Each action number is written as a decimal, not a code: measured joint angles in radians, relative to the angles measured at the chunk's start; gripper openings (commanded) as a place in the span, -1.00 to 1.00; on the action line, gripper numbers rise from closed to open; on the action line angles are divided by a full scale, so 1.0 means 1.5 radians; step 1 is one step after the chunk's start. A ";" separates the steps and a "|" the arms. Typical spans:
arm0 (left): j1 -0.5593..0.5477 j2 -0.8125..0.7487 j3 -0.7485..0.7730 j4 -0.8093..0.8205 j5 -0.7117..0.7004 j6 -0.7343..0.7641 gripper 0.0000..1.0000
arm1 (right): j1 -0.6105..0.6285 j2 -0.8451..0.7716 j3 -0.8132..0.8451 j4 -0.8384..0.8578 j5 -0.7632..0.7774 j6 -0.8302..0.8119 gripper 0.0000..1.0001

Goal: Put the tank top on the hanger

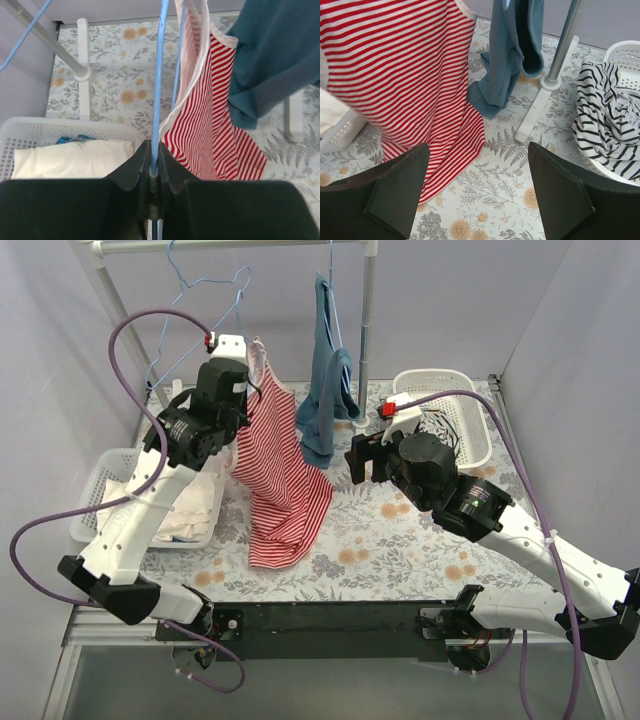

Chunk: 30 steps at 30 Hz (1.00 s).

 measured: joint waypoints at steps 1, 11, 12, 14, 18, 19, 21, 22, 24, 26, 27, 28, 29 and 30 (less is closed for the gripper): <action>0.027 0.011 0.002 0.012 0.014 0.011 -1.00 | 0.000 -0.001 0.000 0.000 -0.001 0.001 0.74; 0.096 0.137 0.219 0.060 0.139 0.074 -1.00 | -0.001 -0.017 -0.009 -0.002 -0.001 0.005 0.74; 0.101 0.147 0.242 0.065 0.146 0.079 -1.00 | -0.001 -0.017 -0.009 -0.002 -0.001 0.005 0.74; 0.113 0.160 0.276 0.072 0.160 0.085 -1.00 | -0.001 -0.017 -0.009 -0.002 -0.003 0.005 0.74; 0.136 0.167 0.295 0.079 0.180 0.095 -1.00 | -0.002 -0.017 -0.009 -0.003 -0.006 0.005 0.74; 0.141 0.169 0.297 0.081 0.186 0.096 -1.00 | -0.002 -0.017 -0.009 -0.002 -0.006 0.005 0.74; 0.154 0.181 0.306 0.086 0.201 0.096 -1.00 | -0.004 -0.017 -0.009 -0.002 -0.009 0.004 0.74; 0.158 0.186 0.310 0.089 0.208 0.096 -1.00 | -0.004 -0.017 -0.009 -0.003 -0.009 0.004 0.74; 0.166 0.202 0.317 0.095 0.220 0.095 -1.00 | -0.005 -0.017 -0.009 -0.002 -0.011 0.004 0.74; 0.169 0.221 0.327 0.099 0.232 0.095 -1.00 | -0.005 -0.017 -0.009 -0.003 -0.011 0.005 0.74; 0.170 0.231 0.334 0.102 0.239 0.094 -1.00 | -0.005 -0.017 -0.009 -0.003 -0.011 0.005 0.74; 0.171 0.241 0.340 0.105 0.247 0.093 -1.00 | -0.005 -0.017 -0.009 -0.003 -0.011 0.005 0.74; 0.171 0.248 0.342 0.107 0.252 0.092 -1.00 | -0.005 -0.017 -0.009 -0.003 -0.011 0.005 0.74; 0.171 0.254 0.344 0.109 0.259 0.090 -1.00 | -0.005 -0.017 -0.009 -0.003 -0.012 0.005 0.74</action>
